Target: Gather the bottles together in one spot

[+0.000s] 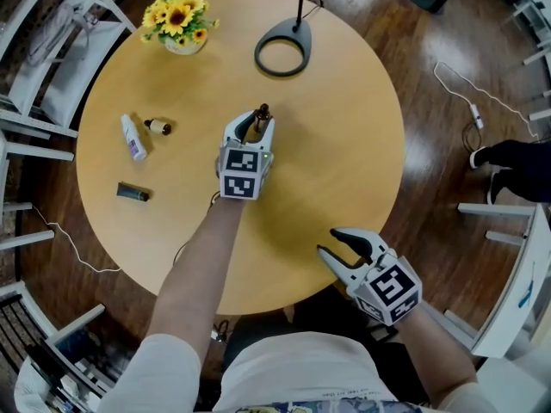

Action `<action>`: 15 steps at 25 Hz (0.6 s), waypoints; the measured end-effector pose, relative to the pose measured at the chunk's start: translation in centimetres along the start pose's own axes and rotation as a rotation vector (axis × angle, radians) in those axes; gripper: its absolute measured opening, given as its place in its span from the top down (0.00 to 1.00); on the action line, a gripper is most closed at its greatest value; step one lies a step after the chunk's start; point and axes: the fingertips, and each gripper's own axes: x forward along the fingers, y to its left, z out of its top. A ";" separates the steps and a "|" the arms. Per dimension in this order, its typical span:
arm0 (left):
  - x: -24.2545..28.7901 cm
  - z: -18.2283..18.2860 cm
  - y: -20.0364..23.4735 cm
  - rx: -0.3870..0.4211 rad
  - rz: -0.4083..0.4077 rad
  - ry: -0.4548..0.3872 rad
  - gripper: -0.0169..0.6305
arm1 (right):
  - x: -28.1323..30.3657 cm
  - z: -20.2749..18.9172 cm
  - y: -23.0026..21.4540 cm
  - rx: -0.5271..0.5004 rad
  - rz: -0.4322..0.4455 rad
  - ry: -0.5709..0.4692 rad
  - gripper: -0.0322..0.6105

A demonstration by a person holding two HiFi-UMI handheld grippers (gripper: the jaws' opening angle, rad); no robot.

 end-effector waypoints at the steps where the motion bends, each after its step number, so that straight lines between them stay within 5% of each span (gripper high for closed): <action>1: 0.0 -0.3 0.0 -0.001 -0.003 0.009 0.76 | 0.0 0.0 0.0 -0.001 0.003 -0.002 0.68; 11: -1.5 -1.2 -0.6 -0.002 -0.027 0.027 0.72 | 0.1 0.1 0.0 -0.008 0.002 0.007 0.68; 15: -1.7 -2.0 -0.6 0.033 -0.014 0.069 0.78 | 0.3 0.2 0.2 -0.008 0.007 0.002 0.68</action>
